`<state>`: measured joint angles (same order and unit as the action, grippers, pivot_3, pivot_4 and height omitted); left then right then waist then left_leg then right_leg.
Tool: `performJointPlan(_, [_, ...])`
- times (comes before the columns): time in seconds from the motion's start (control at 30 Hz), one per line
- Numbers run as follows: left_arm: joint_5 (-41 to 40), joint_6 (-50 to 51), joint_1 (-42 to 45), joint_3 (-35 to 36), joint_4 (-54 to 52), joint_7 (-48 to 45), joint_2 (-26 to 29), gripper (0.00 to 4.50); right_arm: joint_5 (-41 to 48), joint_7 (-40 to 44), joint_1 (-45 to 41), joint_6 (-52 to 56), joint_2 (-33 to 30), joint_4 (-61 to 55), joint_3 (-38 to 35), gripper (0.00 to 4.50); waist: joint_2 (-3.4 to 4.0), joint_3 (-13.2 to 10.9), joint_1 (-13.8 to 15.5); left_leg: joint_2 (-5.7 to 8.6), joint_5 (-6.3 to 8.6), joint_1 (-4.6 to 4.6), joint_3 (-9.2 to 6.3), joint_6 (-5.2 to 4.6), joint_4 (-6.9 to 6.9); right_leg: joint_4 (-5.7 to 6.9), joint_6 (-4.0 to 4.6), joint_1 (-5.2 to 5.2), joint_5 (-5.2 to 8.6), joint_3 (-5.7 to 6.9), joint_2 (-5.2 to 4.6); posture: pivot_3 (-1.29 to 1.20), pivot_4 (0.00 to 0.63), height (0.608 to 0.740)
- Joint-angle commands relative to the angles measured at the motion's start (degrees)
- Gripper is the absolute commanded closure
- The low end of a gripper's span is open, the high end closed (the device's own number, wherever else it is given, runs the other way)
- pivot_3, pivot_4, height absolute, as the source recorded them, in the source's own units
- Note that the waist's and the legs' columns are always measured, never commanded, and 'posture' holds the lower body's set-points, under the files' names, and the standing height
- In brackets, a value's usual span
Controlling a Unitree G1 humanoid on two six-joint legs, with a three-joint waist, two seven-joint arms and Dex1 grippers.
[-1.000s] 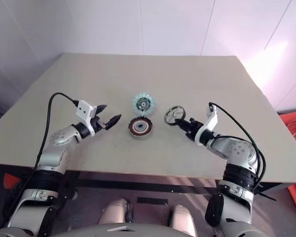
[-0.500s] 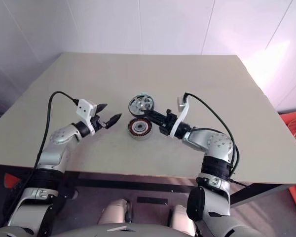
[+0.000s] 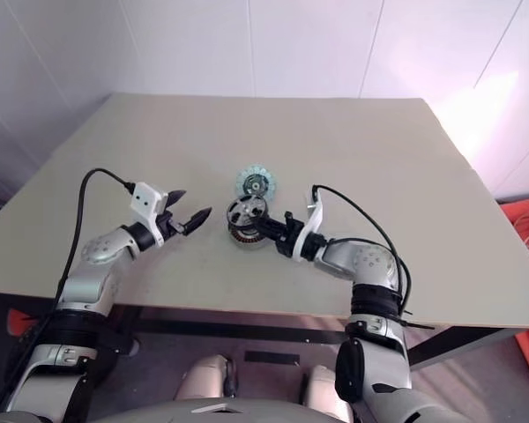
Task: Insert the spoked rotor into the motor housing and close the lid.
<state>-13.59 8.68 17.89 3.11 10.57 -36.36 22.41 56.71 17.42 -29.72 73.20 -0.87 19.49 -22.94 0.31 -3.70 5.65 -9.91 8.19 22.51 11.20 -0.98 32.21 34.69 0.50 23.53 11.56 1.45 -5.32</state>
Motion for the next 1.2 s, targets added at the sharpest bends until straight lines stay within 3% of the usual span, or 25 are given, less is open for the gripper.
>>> performJointPlan(0.03, [-0.4,-0.5,0.9,1.0,-2.4,0.3,0.5,0.0,0.5,1.3,0.0,-0.5,-0.2,-0.8,0.1,4.21,0.0,0.0,0.0,0.0,0.0,0.0,0.0,0.0,0.0,0.0,0.0,0.0,0.0,0.0,0.0,0.0,0.0,0.74])
performJointPlan(1.13, [-0.3,-0.8,1.3,0.7,-1.9,0.2,0.3,0.0,-0.3,1.1,2.6,-1.7,0.9,-3.4,1.6,4.21,-0.01,0.0,0.0,0.0,0.01,0.0,0.0,-0.01,0.0,0.01,0.0,-0.01,0.0,0.0,0.0,0.0,0.0,0.74])
performJointPlan(1.2, [-0.3,-0.8,1.3,0.7,-2.0,0.2,0.3,0.0,-0.8,1.4,2.7,-2.0,0.6,-3.6,2.2,3.49,-0.01,0.0,0.0,0.0,0.01,0.0,0.0,-0.02,0.0,0.01,0.0,-0.01,0.0,0.0,0.0,0.0,0.0,0.74])
